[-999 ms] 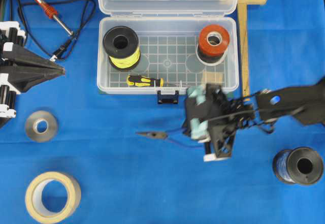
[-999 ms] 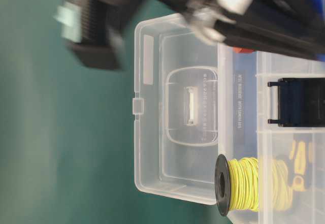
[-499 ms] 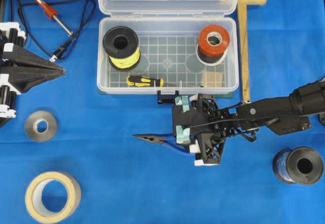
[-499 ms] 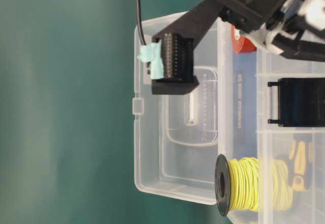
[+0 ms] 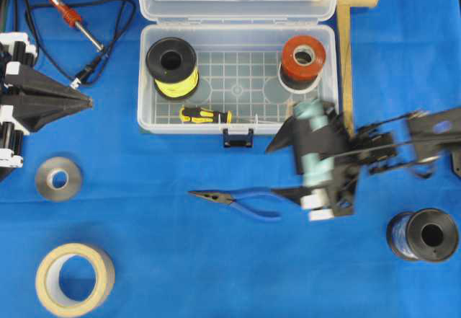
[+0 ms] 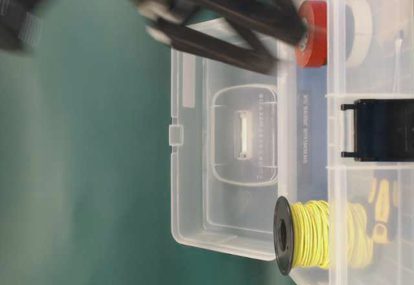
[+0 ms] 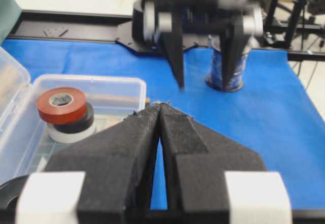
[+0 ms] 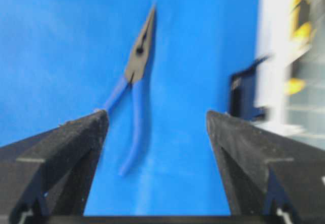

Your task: Pick the nipper from the toolbox among several items.

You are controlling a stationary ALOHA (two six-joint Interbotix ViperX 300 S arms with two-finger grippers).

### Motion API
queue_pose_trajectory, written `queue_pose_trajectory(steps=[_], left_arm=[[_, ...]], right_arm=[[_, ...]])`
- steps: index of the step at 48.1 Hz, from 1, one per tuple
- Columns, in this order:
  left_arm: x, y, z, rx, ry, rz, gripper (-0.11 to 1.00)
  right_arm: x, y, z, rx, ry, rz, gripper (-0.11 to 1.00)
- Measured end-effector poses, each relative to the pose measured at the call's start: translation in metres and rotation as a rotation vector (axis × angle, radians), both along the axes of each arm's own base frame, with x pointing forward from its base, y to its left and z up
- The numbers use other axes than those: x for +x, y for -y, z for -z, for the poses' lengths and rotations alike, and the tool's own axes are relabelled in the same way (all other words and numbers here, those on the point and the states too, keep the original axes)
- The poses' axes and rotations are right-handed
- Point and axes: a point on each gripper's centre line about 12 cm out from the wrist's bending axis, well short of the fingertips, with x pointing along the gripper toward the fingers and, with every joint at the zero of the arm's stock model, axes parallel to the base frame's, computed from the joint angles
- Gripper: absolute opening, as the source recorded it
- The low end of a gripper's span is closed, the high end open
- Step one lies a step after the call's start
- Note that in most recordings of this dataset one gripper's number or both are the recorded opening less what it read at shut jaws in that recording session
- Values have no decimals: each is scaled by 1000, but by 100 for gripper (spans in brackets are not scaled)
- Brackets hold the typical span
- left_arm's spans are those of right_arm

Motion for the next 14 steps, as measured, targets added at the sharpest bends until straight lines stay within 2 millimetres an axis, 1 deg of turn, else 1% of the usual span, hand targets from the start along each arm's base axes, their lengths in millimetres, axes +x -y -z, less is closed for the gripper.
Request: queue_pose_trajectory(steps=[5,11,14], left_arm=[[0,0,2,0,-8,0,0],[0,0,2,0,-9,0,0],[0,0,2,0,-8,0,0]], right_arm=[[-21,16,-26,-27,64,26,77],[-47,38,-42,-46,118,79,77],[-60,44,-48,-47,146,98,77]])
